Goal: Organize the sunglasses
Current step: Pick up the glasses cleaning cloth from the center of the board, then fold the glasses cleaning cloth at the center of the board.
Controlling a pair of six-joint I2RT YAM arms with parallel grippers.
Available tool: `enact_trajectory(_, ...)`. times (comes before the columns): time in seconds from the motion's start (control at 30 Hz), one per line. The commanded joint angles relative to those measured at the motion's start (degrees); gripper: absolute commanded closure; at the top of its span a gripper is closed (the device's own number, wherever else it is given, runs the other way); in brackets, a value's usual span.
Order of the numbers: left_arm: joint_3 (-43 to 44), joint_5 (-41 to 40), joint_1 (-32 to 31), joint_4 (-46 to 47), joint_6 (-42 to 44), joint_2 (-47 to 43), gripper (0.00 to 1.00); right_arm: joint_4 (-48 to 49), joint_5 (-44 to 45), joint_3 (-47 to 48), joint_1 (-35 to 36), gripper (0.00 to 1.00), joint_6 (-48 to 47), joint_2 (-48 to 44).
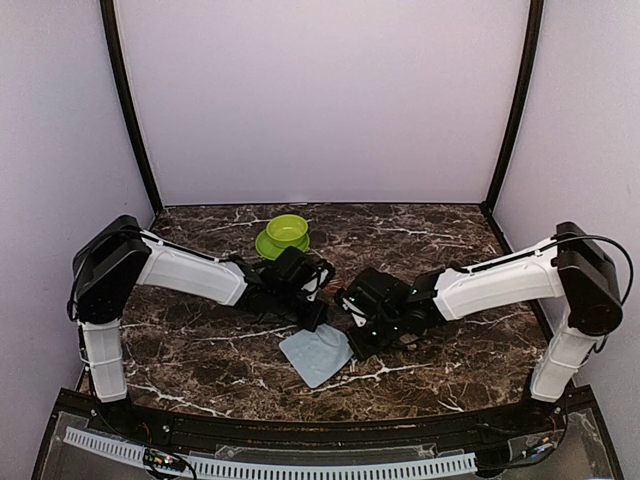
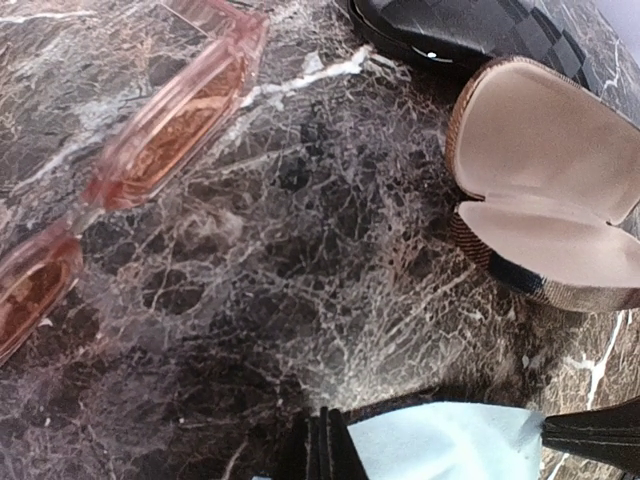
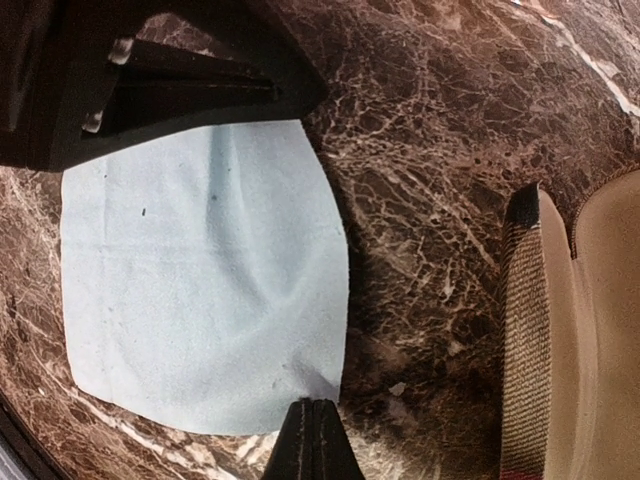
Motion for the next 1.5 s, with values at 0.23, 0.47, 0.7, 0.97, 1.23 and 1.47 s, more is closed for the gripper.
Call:
enact_trajectory(0.23, -0.3, -0.6, -0.2, 1.3, -1.6, -4.1, 1.0, -4.7, 3.1, 2.7, -0.4, 1.0, -3.4, -0.8)
enact_trajectory(0.47, -0.2, 0.4, -0.2, 2.1, -1.5, -4.1, 1.0, -5.3, 3.4, 3.3, -0.1, 1.0, -3.5, -1.4)
enact_trajectory(0.7, -1.8, 0.9, -0.2, 2.7, -1.5, -5.4, 1.0, -4.6, 3.2, 4.0, 1.7, 1.0, -2.4, -0.8)
enact_trajectory(0.97, -5.3, 0.8, -0.2, 4.4, -1.3, -8.2, 1.0, -3.1, 3.7, 4.3, 4.6, 1.0, 0.1, 0.1)
enact_trajectory(1.23, -8.8, 0.8, -0.3, 4.8, -1.1, -10.4, 1.0, -2.6, 4.0, 5.3, 7.3, 1.0, 1.8, 0.9)
enact_trajectory(1.47, -12.1, 0.6, -0.4, 5.4, -1.3, -12.3, 1.0, -2.6, 3.7, 6.9, 8.7, 1.0, 2.4, 2.5)
